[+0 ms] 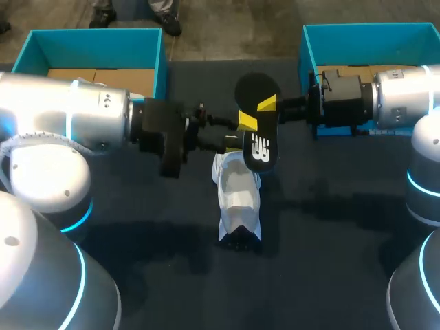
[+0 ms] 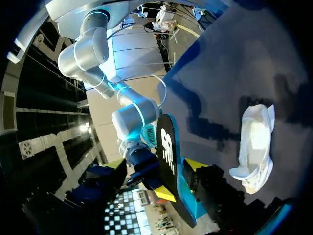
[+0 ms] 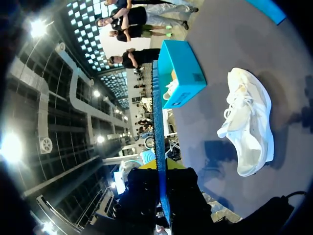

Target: Take the shoe out of the shoebox, open the shoe tongue, remove and reinsert the insole, then place the shoe into the shoebox

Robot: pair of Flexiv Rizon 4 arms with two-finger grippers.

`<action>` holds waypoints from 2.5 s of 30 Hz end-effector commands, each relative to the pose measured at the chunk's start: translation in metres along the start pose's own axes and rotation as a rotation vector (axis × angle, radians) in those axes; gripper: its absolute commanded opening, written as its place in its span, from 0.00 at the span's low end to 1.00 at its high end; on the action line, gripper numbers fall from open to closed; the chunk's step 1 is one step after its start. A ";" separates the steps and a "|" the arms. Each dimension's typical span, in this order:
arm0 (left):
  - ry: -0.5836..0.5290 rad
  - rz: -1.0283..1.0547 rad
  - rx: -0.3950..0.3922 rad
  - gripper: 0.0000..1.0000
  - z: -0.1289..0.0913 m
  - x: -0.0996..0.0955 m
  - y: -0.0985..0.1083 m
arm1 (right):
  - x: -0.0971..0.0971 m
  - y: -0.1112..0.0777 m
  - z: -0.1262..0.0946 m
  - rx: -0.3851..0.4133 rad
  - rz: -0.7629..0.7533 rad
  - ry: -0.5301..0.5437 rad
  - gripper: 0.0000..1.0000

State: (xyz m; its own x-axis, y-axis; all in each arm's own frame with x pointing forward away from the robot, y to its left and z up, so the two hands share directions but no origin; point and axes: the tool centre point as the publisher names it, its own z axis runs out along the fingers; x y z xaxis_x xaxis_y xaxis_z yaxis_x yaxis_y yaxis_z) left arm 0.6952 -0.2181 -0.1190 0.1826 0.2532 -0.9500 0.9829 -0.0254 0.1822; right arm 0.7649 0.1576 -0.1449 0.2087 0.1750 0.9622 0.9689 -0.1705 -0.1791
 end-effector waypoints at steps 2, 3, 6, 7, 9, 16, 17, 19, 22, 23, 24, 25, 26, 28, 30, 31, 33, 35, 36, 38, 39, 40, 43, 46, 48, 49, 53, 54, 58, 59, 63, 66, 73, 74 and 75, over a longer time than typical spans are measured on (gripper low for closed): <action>0.170 -0.009 0.067 1.00 -0.034 -0.010 0.001 | -0.006 0.003 0.004 0.008 0.007 -0.011 0.00; 0.214 -0.041 0.080 1.00 -0.037 -0.012 0.002 | -0.008 0.002 0.004 0.009 0.008 -0.011 0.00; 0.299 -0.045 0.113 1.00 -0.044 -0.019 0.007 | -0.012 0.001 0.005 0.011 0.012 -0.009 0.00; 0.317 -0.056 0.104 1.00 -0.046 -0.022 0.010 | -0.013 0.000 0.006 0.012 0.014 -0.008 0.00; 0.369 -0.066 0.114 1.00 -0.049 -0.025 0.014 | -0.016 -0.001 0.007 0.014 0.017 -0.006 0.00; 0.541 -0.148 0.152 1.00 -0.057 -0.034 0.030 | -0.024 -0.006 0.010 0.018 0.025 -0.005 0.00; 0.565 -0.174 0.160 1.00 -0.058 -0.035 0.033 | -0.025 -0.007 0.010 0.019 0.026 -0.005 0.00; 0.608 -0.182 0.167 1.00 -0.060 -0.037 0.038 | -0.027 -0.008 0.011 0.021 0.027 -0.006 0.00; 0.690 -0.221 0.189 1.00 -0.063 -0.039 0.045 | -0.030 -0.011 0.013 0.025 0.026 -0.015 0.00; 0.725 -0.207 0.194 1.00 -0.064 -0.040 0.046 | -0.031 -0.012 0.014 0.027 0.025 -0.020 0.00; 0.744 -0.211 0.198 1.00 -0.064 -0.040 0.047 | -0.032 -0.013 0.015 0.029 0.024 -0.023 0.00; 0.766 -0.224 0.212 1.00 -0.064 -0.041 0.048 | -0.032 -0.013 0.016 0.032 0.023 -0.031 0.00; 0.791 -0.213 0.217 1.00 -0.063 -0.042 0.048 | -0.033 -0.014 0.017 0.036 0.022 -0.033 0.00; 0.843 -0.241 0.233 1.00 -0.063 -0.045 0.049 | -0.034 -0.015 0.018 0.041 0.020 -0.038 0.00; 0.878 -0.248 0.244 1.00 -0.061 -0.048 0.050 | -0.035 -0.016 0.019 0.043 0.018 -0.046 0.00; 0.906 -0.251 0.250 1.00 -0.060 -0.050 0.050 | -0.036 -0.016 0.020 0.045 0.018 -0.047 0.00; 0.941 -0.267 0.257 1.00 -0.058 -0.054 0.052 | -0.037 -0.017 0.021 0.053 0.015 -0.057 0.00; 0.989 -0.253 0.247 1.00 -0.057 -0.056 0.054 | -0.038 -0.017 0.023 0.056 0.014 -0.060 0.00; 0.995 -0.247 0.248 1.00 -0.055 -0.057 0.055 | -0.039 -0.017 0.023 0.057 0.014 -0.061 0.00; 1.014 -0.242 0.245 1.00 -0.052 -0.060 0.057 | -0.040 -0.017 0.025 0.062 0.012 -0.062 0.00; 1.022 -0.241 0.243 1.00 -0.050 -0.061 0.059 | -0.041 -0.017 0.025 0.064 0.012 -0.065 0.00; 1.032 -0.256 0.251 1.00 -0.049 -0.062 0.059 | -0.041 -0.016 0.026 0.064 0.012 -0.066 0.00; 1.100 -0.273 0.261 1.00 -0.045 -0.064 0.062 | -0.043 -0.015 0.030 0.073 0.012 -0.077 0.00; 1.167 -0.289 0.260 1.00 -0.043 -0.067 0.064 | -0.044 -0.014 0.033 0.079 0.011 -0.092 0.00; 1.199 -0.298 0.266 1.00 -0.042 -0.068 0.065 | -0.045 -0.013 0.034 0.079 0.010 -0.101 0.00; 1.206 -0.307 0.257 1.00 -0.042 -0.069 0.065 | -0.045 -0.013 0.034 0.078 0.009 -0.106 0.00; 1.268 -0.316 0.250 1.00 -0.042 -0.069 0.066 | -0.046 -0.013 0.035 0.070 0.008 -0.108 0.00; 1.270 -0.321 0.249 1.00 -0.042 -0.069 0.067 | -0.047 -0.013 0.035 0.063 0.009 -0.105 0.00; 1.274 -0.294 0.232 1.00 -0.035 -0.073 0.070 | -0.049 -0.011 0.035 0.054 0.011 -0.097 0.00; 1.271 -0.284 0.229 1.00 -0.033 -0.073 0.072 | -0.049 -0.011 0.036 0.052 0.010 -0.096 0.00; 1.265 -0.271 0.222 1.00 -0.028 -0.074 0.074 | -0.049 -0.010 0.037 0.047 0.008 -0.091 0.00; 1.262 -0.243 0.219 1.00 -0.023 -0.074 0.078 | -0.049 -0.010 0.037 0.045 0.005 -0.086 0.00; 1.242 -0.216 0.204 1.00 -0.015 -0.074 0.083 | -0.049 -0.011 0.036 0.038 0.001 -0.076 0.00; 1.240 -0.217 0.201 1.00 -0.015 -0.074 0.084 | -0.049 -0.012 0.036 0.038 0.001 -0.076 0.00; 1.239 -0.217 0.200 1.00 -0.015 -0.074 0.084 | -0.049 -0.012 0.036 0.038 0.001 -0.076 0.00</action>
State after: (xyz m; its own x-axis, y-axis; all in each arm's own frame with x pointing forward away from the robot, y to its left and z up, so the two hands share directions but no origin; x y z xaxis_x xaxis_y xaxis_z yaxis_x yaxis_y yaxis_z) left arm 0.7622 -0.2214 -0.0311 -0.0250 0.9888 -0.1469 0.9959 0.0119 -0.0892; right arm 0.7509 0.1853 -0.1974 0.2167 0.2482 0.9441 0.9734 -0.1280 -0.1898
